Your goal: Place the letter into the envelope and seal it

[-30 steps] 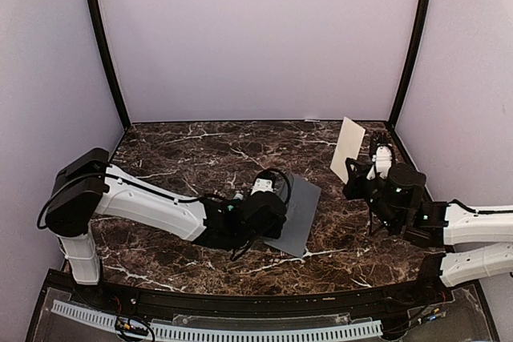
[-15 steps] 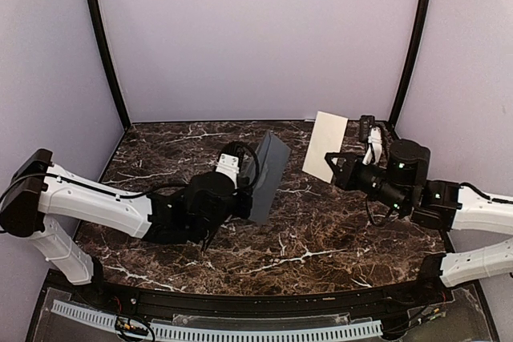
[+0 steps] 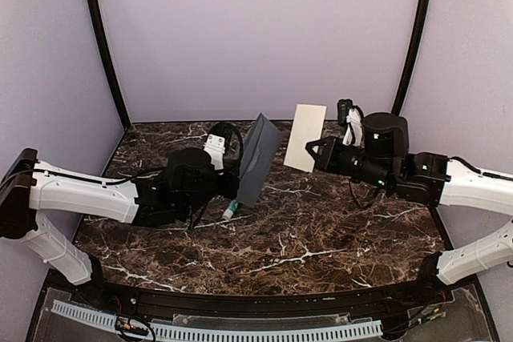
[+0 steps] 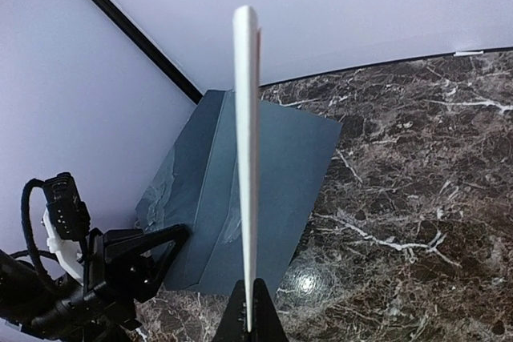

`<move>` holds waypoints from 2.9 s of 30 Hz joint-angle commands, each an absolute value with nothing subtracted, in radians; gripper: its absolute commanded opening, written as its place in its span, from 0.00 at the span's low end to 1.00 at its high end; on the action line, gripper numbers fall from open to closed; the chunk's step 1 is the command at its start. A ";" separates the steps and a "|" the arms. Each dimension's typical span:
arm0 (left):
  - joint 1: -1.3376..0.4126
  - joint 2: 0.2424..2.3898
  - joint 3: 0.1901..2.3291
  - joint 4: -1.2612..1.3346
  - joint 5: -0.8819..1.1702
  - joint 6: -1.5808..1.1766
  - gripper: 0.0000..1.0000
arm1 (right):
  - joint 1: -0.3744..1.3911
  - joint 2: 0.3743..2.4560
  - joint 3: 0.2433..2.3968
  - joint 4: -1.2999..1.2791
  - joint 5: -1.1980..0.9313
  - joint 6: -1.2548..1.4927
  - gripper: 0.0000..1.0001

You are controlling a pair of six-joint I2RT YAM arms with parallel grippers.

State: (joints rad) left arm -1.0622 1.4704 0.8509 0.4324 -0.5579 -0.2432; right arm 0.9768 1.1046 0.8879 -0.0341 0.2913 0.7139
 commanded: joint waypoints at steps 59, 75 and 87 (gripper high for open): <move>-1.042 1.457 0.819 0.482 -0.229 -0.225 0.00 | 1.262 1.553 1.357 -0.473 0.642 1.381 0.00; -1.134 1.513 0.870 0.470 -0.337 -0.144 0.00 | 1.247 1.588 1.381 -0.521 0.624 1.424 0.00; -1.150 1.518 0.876 0.470 -0.368 -0.145 0.00 | 1.245 1.589 1.368 -0.552 0.626 1.452 0.00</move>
State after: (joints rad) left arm -1.1484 1.5238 0.8501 0.4480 -0.3534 -0.1566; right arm 1.2514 1.5932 1.3632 -0.5480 0.6239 1.4345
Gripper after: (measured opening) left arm 0.005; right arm 0.003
